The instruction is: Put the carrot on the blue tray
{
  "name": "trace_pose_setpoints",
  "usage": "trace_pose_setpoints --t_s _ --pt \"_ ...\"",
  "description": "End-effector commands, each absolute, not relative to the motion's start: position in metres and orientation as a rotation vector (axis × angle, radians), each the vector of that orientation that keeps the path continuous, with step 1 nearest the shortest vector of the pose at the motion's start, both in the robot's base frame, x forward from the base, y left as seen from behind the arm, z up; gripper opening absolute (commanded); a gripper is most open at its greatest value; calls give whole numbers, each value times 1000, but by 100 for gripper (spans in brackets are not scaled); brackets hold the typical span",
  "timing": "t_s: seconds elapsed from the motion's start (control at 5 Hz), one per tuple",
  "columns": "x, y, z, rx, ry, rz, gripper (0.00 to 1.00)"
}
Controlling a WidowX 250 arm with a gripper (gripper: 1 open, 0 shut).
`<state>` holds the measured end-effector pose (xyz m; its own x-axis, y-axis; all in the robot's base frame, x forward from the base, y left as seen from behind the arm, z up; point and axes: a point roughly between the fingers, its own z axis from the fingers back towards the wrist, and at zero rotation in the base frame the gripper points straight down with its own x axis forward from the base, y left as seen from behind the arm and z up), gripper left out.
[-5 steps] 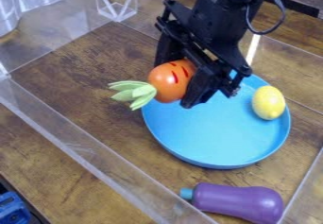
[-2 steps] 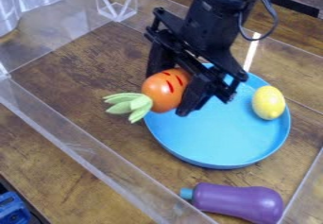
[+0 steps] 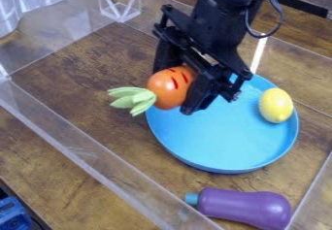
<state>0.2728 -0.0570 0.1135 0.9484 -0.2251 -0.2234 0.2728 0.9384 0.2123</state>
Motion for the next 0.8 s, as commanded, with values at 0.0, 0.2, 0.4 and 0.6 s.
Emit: trace_pose_setpoints --t_s 0.0,0.2,0.4,0.6 --pt "279 -64 130 230 148 -238 0" --pt "276 -73 131 236 157 -244 0" --pt "269 -83 122 231 156 -237 0" --pt "262 -89 115 232 155 -231 0"
